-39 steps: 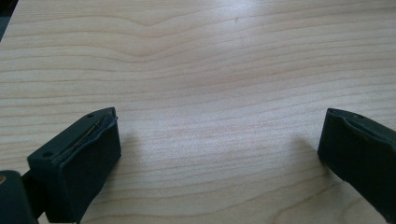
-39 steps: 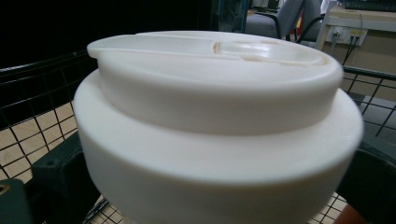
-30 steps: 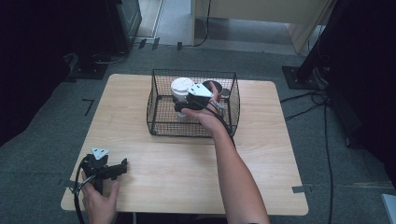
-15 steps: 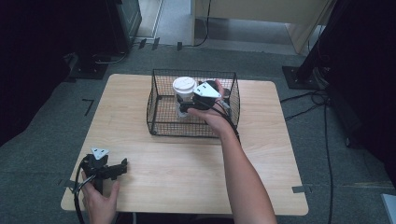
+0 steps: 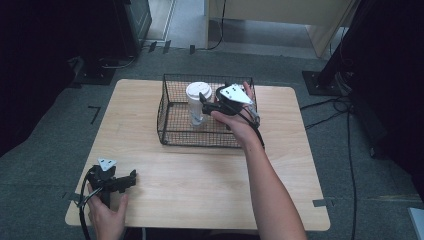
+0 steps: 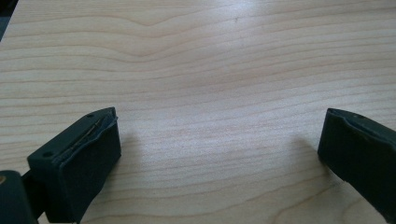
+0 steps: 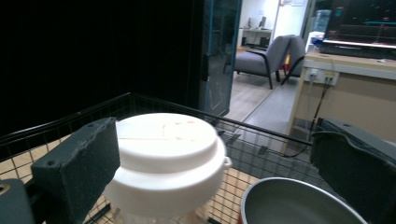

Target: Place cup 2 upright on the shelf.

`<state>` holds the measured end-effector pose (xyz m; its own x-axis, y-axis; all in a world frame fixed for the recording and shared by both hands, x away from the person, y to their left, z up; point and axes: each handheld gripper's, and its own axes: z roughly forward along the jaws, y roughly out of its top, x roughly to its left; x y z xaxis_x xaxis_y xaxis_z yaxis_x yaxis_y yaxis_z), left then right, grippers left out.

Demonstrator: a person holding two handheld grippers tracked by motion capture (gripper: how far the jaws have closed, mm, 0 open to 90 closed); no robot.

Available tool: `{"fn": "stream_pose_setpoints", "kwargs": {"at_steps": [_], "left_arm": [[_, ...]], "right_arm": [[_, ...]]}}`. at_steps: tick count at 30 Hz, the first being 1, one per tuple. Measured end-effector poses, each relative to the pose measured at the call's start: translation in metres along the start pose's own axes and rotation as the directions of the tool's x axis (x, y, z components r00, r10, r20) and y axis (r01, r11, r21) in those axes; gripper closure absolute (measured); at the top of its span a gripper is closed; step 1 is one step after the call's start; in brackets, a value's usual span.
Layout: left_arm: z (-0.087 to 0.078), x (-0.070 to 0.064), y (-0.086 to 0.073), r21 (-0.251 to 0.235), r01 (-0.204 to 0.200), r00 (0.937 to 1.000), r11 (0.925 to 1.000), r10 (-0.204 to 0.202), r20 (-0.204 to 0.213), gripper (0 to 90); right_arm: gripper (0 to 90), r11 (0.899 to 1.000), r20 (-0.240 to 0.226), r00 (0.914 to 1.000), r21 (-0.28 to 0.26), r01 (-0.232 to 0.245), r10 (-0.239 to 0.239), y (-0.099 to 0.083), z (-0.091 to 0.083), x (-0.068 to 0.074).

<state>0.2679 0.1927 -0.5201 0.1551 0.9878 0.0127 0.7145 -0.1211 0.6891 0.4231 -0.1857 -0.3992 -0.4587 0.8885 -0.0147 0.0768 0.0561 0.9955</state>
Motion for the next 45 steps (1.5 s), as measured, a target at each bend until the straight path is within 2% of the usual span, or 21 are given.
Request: {"fn": "stream_pose_setpoints", "kwargs": {"at_steps": [7,15,27,30,39,45], "left_arm": [[0.000,0.000,0.000,-0.003,0.003,1.0000,1.0000,-0.003,0.000,0.0],[0.000,0.000,0.000,-0.002,0.002,1.0000,1.0000,-0.002,0.000,0.0],[0.000,0.000,0.000,-0.004,0.003,1.0000,1.0000,-0.003,0.000,0.0],[0.000,0.000,0.000,-0.004,0.004,1.0000,1.0000,-0.004,0.000,0.0],[0.000,0.000,0.000,-0.003,0.005,1.0000,1.0000,-0.005,0.000,0.0],[0.000,0.000,0.000,-0.002,0.002,1.0000,1.0000,-0.002,0.000,0.0]], "right_arm": [[1.6,1.000,0.008,0.9999,-0.027,-0.014,0.014,-0.001,-0.019,-0.003],[1.6,0.999,0.030,0.9988,-0.032,-0.037,0.038,-0.008,-0.042,-0.003],[1.6,0.999,0.051,0.9981,-0.032,-0.034,0.035,-0.024,-0.074,0.000],[1.6,0.998,0.057,0.9975,-0.037,-0.040,0.043,-0.027,-0.084,-0.001],[1.6,1.000,0.076,0.9970,-0.022,-0.017,0.018,-0.040,-0.106,-0.004],[1.6,0.999,0.087,0.9957,-0.024,-0.027,0.029,-0.048,-0.122,-0.007]]}}
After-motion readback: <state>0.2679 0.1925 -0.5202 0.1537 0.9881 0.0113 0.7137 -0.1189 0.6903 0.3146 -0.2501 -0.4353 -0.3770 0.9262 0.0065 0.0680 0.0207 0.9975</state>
